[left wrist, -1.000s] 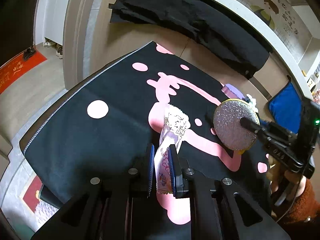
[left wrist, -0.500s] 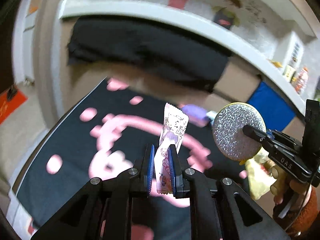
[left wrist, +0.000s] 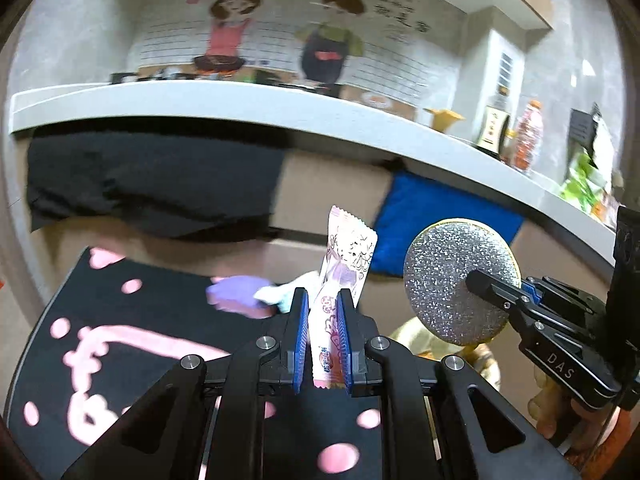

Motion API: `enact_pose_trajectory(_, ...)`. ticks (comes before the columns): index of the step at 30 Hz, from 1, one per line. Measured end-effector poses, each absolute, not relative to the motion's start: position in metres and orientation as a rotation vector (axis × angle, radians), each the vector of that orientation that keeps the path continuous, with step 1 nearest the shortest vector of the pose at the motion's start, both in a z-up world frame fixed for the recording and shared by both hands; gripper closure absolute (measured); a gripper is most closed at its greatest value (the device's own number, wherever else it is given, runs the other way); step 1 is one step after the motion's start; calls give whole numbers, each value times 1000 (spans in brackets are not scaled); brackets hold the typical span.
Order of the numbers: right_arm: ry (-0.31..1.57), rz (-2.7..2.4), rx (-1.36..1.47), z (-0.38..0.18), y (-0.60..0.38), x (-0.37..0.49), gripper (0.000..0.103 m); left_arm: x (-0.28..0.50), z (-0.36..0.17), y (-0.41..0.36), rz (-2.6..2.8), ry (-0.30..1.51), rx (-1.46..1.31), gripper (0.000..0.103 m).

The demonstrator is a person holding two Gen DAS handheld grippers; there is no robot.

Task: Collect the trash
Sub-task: 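Carry the pink-white wrapper and silver pad over the bin with both tools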

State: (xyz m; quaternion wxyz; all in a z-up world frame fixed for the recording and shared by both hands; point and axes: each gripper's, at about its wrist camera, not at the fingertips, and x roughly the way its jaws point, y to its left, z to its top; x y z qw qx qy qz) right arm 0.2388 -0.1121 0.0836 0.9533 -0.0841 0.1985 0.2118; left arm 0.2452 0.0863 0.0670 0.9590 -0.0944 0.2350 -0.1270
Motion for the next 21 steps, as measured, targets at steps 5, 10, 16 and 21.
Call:
enact_pose_trajectory(5, 397, 349, -129, 85, -163, 244, 91, 258, 70, 32, -340, 487, -162, 88)
enact_pose_trajectory(10, 398, 266, -98, 83, -208, 245, 91, 272, 64, -19, -400, 508, -134, 88)
enact_pose_trajectory(16, 416, 183, -57, 75, -258, 247, 90, 283, 55, -64, -437, 526, -111, 88)
enact_pose_trajectory(21, 438, 132, -26, 63, -291, 248, 90, 294, 42, -95, -465, 561, -100, 88)
